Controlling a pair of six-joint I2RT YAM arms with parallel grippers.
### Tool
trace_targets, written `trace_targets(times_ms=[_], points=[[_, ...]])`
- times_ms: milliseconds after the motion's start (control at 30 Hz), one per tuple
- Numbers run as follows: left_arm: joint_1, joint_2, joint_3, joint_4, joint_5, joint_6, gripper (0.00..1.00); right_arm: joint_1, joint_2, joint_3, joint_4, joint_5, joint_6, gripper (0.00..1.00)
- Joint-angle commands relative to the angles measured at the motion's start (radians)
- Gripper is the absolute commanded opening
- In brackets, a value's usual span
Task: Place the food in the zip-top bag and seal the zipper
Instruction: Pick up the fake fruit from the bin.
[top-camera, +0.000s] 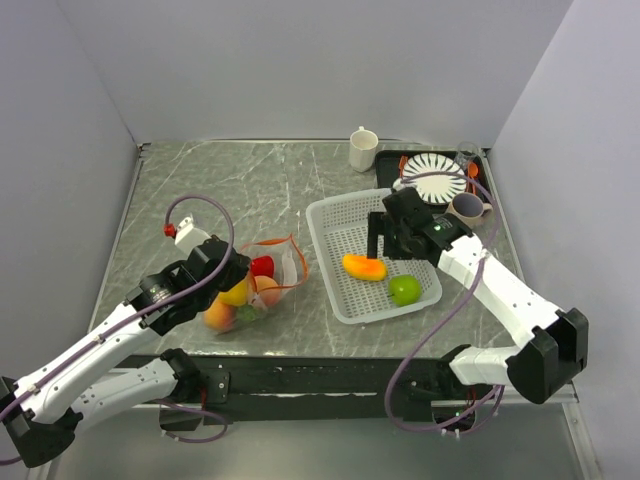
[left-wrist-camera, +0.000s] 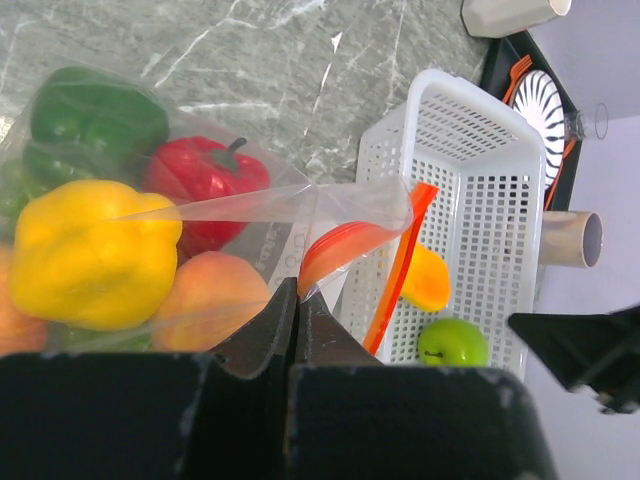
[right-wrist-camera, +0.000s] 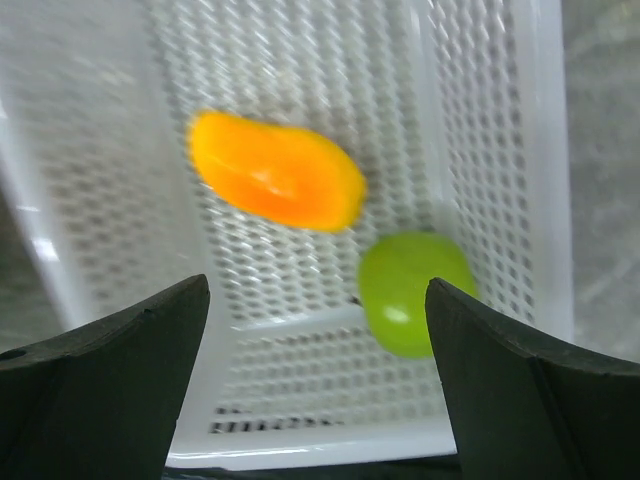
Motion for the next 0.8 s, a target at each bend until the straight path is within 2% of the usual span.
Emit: trace_targets(times_ms=[0, 133, 367, 667, 767], points=[[0.004, -0.004, 0.010, 0.059, 0.028, 0.023, 0.01, -0.016, -0.007, -0.060, -0.070, 0.089, -0.008, 0.96], [0.004, -0.001, 0.037, 0.023, 0.014, 0.043, 0.01, -0.028, 0.008, -0.132, -0.078, 0.141, 0.040, 0.96], [0.004, -0.001, 0.010, 0.075, 0.048, 0.033, 0.01, -0.045, 0.030, -0.221, -0.004, 0.085, 0.069, 0.96], [0.004, 0.007, -0.001, 0.099, 0.074, 0.036, 0.01, -0.062, 0.122, -0.232, 0.005, 0.059, 0.069, 0.97], [0.004, 0.005, 0.002, 0.090, 0.066, 0.036, 0.01, -0.062, 0.142, -0.233, 0.008, 0.042, 0.060, 0.95]])
